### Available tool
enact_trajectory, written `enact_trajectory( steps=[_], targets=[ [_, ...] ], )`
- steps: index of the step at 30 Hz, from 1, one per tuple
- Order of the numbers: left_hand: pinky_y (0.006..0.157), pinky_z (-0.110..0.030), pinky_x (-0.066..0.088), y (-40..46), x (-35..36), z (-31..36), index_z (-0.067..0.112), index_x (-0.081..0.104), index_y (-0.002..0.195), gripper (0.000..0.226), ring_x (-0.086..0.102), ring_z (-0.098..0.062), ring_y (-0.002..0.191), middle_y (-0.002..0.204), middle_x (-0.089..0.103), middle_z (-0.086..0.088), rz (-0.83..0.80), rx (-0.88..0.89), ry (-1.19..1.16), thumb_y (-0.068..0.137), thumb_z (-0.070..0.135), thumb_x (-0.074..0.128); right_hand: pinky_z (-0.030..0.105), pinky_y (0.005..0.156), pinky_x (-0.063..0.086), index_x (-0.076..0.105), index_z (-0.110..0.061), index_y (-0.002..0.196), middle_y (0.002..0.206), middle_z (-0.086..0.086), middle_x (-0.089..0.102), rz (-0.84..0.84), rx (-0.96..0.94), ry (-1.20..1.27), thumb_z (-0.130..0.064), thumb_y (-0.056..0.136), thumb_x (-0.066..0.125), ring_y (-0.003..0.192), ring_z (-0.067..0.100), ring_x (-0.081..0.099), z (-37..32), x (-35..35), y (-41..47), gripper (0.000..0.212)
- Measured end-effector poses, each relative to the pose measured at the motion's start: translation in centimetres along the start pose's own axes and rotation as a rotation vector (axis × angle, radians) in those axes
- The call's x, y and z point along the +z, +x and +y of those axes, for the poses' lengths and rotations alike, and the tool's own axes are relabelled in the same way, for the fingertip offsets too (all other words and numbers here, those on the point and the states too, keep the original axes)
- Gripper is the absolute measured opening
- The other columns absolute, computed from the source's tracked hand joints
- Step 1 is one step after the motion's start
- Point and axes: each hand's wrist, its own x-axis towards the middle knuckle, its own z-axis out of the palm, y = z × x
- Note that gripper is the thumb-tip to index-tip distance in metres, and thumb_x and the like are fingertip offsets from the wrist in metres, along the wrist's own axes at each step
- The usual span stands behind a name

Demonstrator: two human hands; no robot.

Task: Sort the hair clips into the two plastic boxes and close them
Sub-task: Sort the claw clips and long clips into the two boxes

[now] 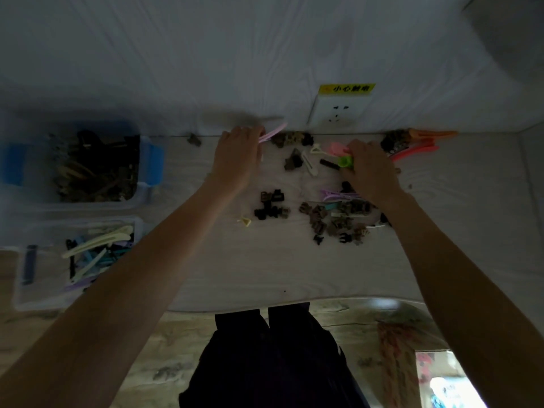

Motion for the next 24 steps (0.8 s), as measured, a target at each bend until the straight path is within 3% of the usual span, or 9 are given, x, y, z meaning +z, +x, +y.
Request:
enact_trajectory(
  steps=[3,5,8,11,14,18,21,24],
  targets=[
    [0.080,-0.041,0.038,0.7,0.8,0.0,0.002,0.056,0.106,0.023,0.057,-0.035,0.094,0.101,0.063,-0.020,-0.017,-0.002,0.047,0.089,0.015,0.049,0.040,0.069,0.036,0.049,0.002,0.108,0.098,0.028,0.058,-0.047,-0.012,-0.067,-0.021,0.084,0.065,0.091,0.039,0.053,0.1,0.3,0.1,0.037],
    [0.083,-0.041,0.037,1.0,1.1,0.2,0.002,0.058,0.104,0.023,0.058,-0.034,0.095,0.102,0.064,-0.018,-0.024,-0.038,0.061,0.089,0.018,0.050,0.042,0.072,0.041,0.051,0.002,0.108,0.099,0.027,0.059,-0.094,-0.015,-0.065,-0.023,0.085,0.063,0.091,0.040,0.055,0.2,0.8,0.1,0.036],
    [0.086,-0.041,0.037,1.9,1.6,0.8,0.004,0.060,0.105,0.025,0.057,-0.034,0.099,0.105,0.064,-0.017,-0.030,-0.071,0.078,0.089,0.020,0.050,0.046,0.079,0.046,0.053,0.001,0.110,0.106,0.025,0.059,-0.111,0.032,-0.025,-0.017,0.086,0.061,0.098,0.040,0.055,0.5,0.9,0.2,0.031],
    [0.087,-0.041,0.036,2.1,1.5,0.8,0.005,0.061,0.106,0.026,0.057,-0.034,0.102,0.106,0.065,-0.017,-0.018,-0.071,0.081,0.088,0.022,0.054,0.042,0.075,0.043,0.053,0.000,0.111,0.110,0.024,0.055,-0.090,0.017,-0.030,-0.006,0.081,0.064,0.100,0.039,0.053,0.2,0.9,0.1,0.032],
    [0.081,-0.038,0.035,1.7,1.2,0.4,0.005,0.062,0.103,0.024,0.057,-0.032,0.098,0.105,0.064,-0.016,0.015,-0.072,0.066,0.087,0.021,0.053,0.043,0.072,0.041,0.051,-0.001,0.111,0.111,0.024,0.053,-0.024,0.013,-0.038,0.000,0.079,0.063,0.099,0.039,0.050,0.1,0.5,-0.1,0.034],
    [0.070,-0.034,0.031,0.5,-0.3,-0.5,0.003,0.062,0.098,0.021,0.057,-0.033,0.087,0.098,0.062,-0.017,0.061,-0.091,0.003,0.084,0.017,0.054,0.041,0.071,0.039,0.050,0.000,0.109,0.101,0.024,0.058,0.063,0.052,0.003,-0.008,0.086,0.059,0.096,0.038,0.051,-0.7,-0.6,-1.0,0.025],
    [0.067,-0.035,0.036,-0.6,-2.0,-0.2,0.000,0.061,0.103,0.024,0.055,-0.032,0.081,0.095,0.059,-0.018,0.057,-0.047,-0.129,0.087,0.016,0.053,0.035,0.063,0.035,0.050,-0.003,0.108,0.093,0.021,0.057,0.074,0.089,0.067,-0.022,0.090,0.056,0.084,0.034,0.053,-2.0,-1.0,-1.5,0.026],
    [0.058,-0.024,0.026,-2.7,-4.6,0.3,0.002,0.056,0.107,0.022,0.044,-0.019,0.071,0.082,0.051,-0.009,0.036,-0.045,-0.269,0.093,0.018,0.048,0.031,0.059,0.033,0.050,-0.002,0.103,0.080,0.015,0.057,0.025,0.099,0.196,-0.027,0.093,0.052,0.067,0.025,0.048,-4.0,-0.8,-2.3,0.026]
  ],
)
